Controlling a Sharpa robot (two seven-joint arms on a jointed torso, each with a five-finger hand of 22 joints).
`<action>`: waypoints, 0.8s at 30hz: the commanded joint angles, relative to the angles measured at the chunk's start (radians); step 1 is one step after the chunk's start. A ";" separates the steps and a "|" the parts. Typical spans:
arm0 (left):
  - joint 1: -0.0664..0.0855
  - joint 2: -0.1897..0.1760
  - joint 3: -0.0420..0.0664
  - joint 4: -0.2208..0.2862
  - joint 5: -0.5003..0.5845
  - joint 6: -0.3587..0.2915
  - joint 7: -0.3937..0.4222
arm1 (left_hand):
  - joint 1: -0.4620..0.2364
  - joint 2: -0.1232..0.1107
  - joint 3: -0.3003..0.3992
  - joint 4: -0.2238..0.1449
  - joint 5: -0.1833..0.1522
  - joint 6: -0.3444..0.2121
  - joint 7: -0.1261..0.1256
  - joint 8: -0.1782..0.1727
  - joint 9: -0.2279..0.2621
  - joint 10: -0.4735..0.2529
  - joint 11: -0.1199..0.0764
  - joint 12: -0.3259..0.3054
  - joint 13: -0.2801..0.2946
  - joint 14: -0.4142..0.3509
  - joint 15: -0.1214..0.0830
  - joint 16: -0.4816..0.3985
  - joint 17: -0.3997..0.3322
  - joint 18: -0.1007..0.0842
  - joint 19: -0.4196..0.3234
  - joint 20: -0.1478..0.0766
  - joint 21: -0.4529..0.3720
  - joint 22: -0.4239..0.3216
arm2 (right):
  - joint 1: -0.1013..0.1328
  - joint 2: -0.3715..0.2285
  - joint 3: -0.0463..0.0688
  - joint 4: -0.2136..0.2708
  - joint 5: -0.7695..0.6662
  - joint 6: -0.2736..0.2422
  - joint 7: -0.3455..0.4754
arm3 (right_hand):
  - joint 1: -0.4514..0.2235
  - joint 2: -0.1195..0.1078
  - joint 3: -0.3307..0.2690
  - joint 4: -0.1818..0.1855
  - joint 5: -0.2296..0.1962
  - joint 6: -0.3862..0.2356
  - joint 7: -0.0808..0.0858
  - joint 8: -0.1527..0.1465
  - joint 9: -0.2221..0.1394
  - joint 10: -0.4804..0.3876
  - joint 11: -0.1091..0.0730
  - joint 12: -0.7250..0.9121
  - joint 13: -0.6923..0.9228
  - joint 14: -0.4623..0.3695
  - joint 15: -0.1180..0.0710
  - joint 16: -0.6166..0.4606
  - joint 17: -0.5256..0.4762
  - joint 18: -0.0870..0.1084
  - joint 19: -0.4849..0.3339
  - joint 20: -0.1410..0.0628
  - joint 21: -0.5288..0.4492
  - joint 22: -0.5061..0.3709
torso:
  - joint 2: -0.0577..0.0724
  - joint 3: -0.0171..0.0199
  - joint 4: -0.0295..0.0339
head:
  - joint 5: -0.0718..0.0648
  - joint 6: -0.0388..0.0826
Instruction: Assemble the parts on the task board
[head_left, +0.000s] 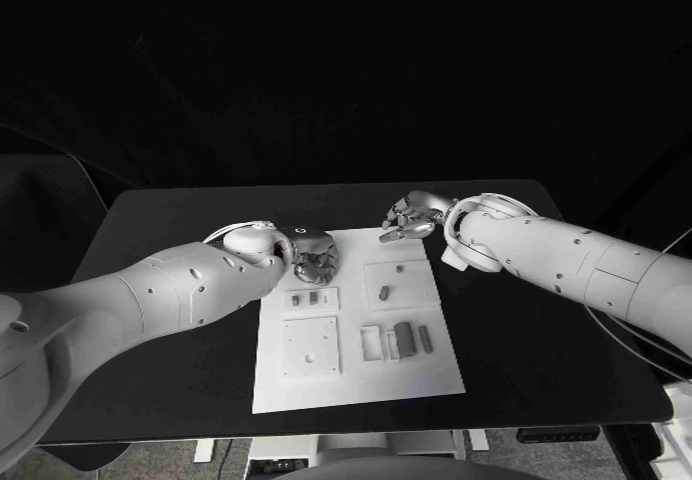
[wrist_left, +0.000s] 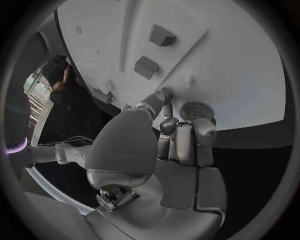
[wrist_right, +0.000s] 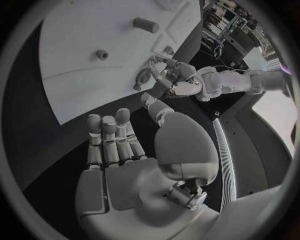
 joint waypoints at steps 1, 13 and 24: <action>0.009 -0.009 0.002 0.017 0.010 -0.009 0.000 | 0.001 0.007 0.008 0.000 0.001 0.026 0.018 0.007 0.001 0.005 -0.003 0.003 -0.001 -0.002 -0.002 0.005 0.020 0.064 0.005 0.001 0.136 0.002 | 0.000 -0.001 0.000 0.000 -0.001 0.008 0.008 | -0.006 0.001 0.003 0.004 0.006 -0.005 0.004 0.007 -0.001 -0.003 0.000 0.006 -0.001 0.000 -0.002 0.006 -0.001 -0.005 0.000 0.002 0.015 -0.002 | 0.000 -0.0002 0.0002 | 0.001 0.001; 0.054 -0.064 0.012 0.092 0.029 0.007 -0.016 | 0.000 0.007 0.009 0.000 0.000 0.026 0.019 0.007 0.001 0.005 -0.003 0.003 -0.001 -0.002 -0.002 0.005 0.019 0.064 0.005 0.001 0.136 0.002 | 0.000 -0.003 0.000 0.001 -0.001 0.008 0.007 | -0.006 0.000 0.003 0.003 0.006 -0.005 0.004 0.007 -0.001 -0.003 0.000 0.006 -0.001 0.000 -0.002 0.006 -0.001 -0.005 0.000 0.002 0.015 -0.002 | -0.001 -0.0005 0.0014 | 0.007 0.007; 0.067 -0.108 0.008 0.132 0.038 0.032 -0.033 | -0.001 0.006 0.009 0.000 0.000 0.027 0.020 0.007 0.002 0.005 -0.003 0.003 -0.002 -0.002 -0.002 0.005 0.019 0.064 0.005 0.002 0.136 0.002 | 0.000 -0.008 0.000 0.002 -0.001 0.008 0.006 | -0.006 0.000 0.003 0.003 0.006 -0.005 0.004 0.007 -0.001 -0.003 0.000 0.007 -0.001 0.000 -0.002 0.006 -0.001 -0.005 0.000 0.002 0.015 -0.002 | 0.000 -0.0014 0.0008 | 0.012 0.008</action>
